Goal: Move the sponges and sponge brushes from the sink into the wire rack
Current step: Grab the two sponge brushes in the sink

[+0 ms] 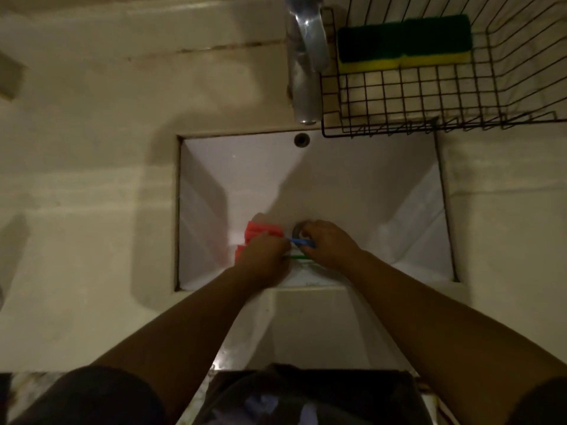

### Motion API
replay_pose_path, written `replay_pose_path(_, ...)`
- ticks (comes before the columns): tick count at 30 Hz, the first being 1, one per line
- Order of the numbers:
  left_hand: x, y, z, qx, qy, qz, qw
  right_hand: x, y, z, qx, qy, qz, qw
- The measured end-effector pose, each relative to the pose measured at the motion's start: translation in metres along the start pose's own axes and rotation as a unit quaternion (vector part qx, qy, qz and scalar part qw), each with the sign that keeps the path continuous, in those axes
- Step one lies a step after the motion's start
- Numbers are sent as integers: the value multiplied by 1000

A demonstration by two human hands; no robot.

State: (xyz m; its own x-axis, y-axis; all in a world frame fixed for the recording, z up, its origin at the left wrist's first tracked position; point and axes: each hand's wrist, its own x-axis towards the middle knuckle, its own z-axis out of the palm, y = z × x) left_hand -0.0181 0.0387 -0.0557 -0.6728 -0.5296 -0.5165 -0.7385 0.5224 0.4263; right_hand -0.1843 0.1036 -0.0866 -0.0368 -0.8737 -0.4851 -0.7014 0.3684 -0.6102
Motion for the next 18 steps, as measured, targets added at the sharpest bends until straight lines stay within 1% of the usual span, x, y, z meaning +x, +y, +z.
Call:
replay_pose_path(4, 5, -3, 6, 41, -20, -8, 999, -1, 2, 7, -20, 18, 7, 1000)
replay_pose_path(7, 9, -4, 9, 52, -40, -6, 998, 1, 6, 10, -29, -12, 21, 999)
replay_pose_path(10, 12, -5, 11, 71, -47, -8, 996, 2, 7, 11, -28, -23, 27, 999)
replay_pose_path(14, 14, -8, 12, 83, -46, -11, 995, 3, 7, 12, -26, -26, 25, 999)
replay_pose_path(18, 11, -3, 8, 66, -36, -13, 997, 4, 7, 10, -27, -28, 36, 999)
